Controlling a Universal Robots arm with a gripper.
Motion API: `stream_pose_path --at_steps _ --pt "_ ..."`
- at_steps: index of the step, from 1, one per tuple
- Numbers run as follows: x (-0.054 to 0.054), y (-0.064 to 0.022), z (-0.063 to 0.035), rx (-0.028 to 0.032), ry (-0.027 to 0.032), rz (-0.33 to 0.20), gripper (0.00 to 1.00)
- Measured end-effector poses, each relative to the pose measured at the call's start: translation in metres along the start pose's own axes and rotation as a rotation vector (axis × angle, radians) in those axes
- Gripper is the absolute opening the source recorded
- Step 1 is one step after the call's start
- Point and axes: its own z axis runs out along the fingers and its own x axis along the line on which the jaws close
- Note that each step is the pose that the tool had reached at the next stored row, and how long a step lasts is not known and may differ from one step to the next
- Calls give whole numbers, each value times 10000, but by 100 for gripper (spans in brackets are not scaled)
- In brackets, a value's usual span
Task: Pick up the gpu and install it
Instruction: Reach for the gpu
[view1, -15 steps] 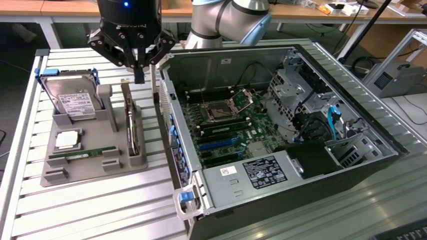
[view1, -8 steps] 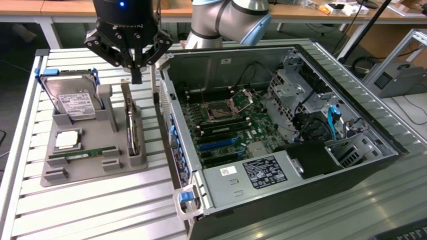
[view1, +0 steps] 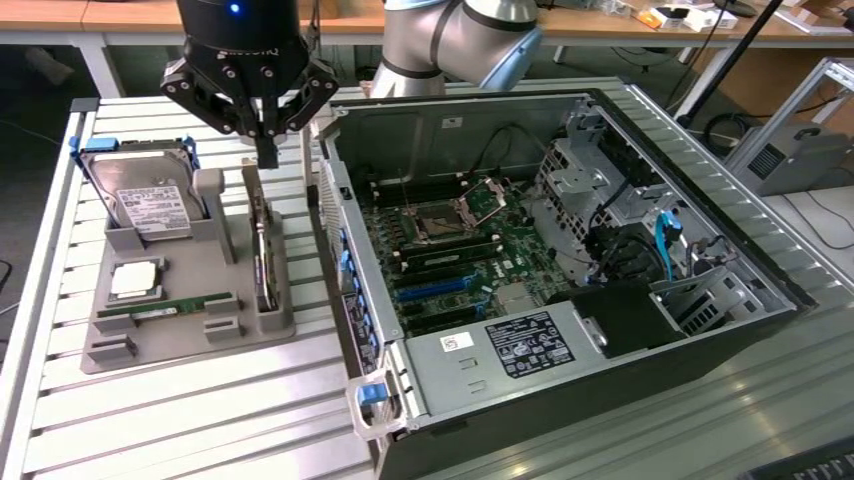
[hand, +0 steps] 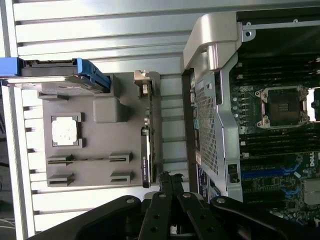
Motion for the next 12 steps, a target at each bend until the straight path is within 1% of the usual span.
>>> stream_pose_path --at_steps 12 --pt "71 -7 -2 0 0 0 11"
